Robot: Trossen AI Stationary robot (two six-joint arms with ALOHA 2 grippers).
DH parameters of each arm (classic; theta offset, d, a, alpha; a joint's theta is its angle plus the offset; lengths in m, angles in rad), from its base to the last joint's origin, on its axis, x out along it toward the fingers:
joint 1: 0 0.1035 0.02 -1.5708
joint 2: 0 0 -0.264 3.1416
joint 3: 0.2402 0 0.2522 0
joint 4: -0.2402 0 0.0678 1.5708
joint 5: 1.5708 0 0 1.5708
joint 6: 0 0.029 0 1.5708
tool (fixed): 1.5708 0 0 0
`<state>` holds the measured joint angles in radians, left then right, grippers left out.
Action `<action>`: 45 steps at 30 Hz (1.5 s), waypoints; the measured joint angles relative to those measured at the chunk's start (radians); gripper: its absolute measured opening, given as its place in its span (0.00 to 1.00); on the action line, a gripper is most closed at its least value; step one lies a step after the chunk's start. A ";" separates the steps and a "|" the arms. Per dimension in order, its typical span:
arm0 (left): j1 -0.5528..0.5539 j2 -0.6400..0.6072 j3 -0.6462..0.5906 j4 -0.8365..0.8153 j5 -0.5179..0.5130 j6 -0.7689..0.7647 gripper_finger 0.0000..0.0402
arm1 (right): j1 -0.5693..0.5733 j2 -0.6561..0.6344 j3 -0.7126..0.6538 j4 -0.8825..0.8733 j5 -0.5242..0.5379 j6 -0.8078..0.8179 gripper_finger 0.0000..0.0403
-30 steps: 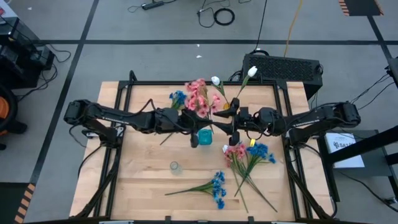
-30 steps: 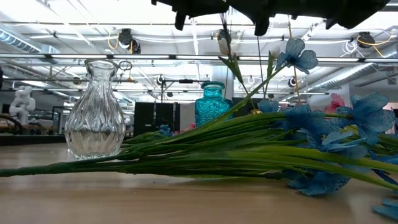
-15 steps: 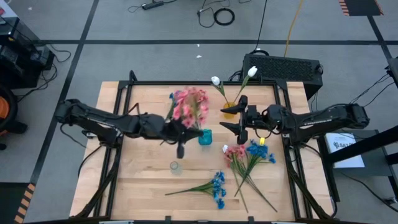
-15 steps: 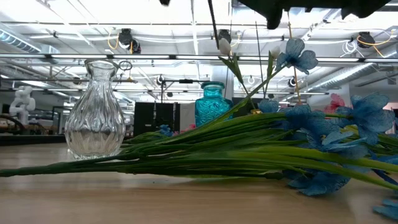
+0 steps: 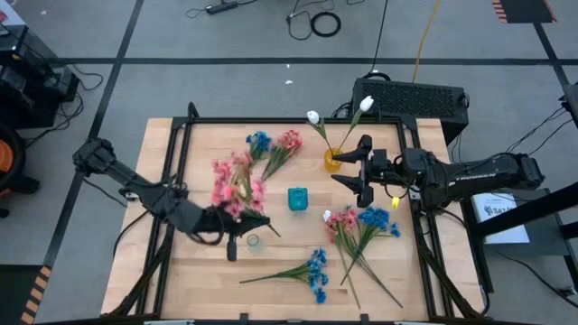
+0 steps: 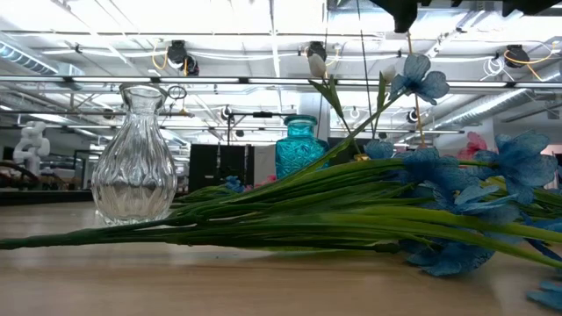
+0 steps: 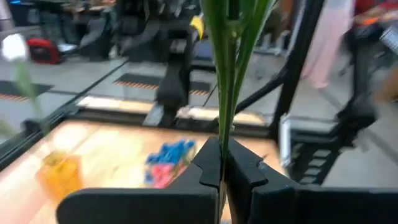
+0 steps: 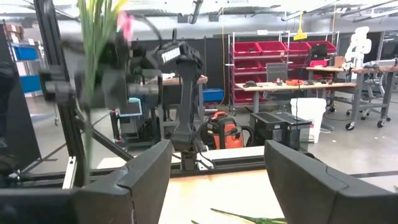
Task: Sort flowers into vase by color
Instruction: Put the top right pink flowers into the transparent vase
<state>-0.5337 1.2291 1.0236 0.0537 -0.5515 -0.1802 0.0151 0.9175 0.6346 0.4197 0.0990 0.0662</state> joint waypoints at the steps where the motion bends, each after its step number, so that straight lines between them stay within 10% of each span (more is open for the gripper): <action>1: -0.018 -0.004 -0.018 0.000 -0.042 -0.015 0.02 | 0.000 -0.004 0.000 -0.006 0.000 0.000 0.62; 10: -0.151 -0.092 -0.201 0.016 -0.321 -0.166 0.02 | 0.000 -0.009 0.000 -0.014 0.000 0.008 0.62; 45: -0.354 -0.145 -0.321 -0.164 -0.601 -0.442 0.02 | 0.093 -0.007 0.000 -0.088 0.001 0.042 0.62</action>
<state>-0.8879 1.0842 0.7029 -0.1100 -1.1522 -0.6224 0.1078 0.9104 0.6346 0.3321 0.1000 0.1078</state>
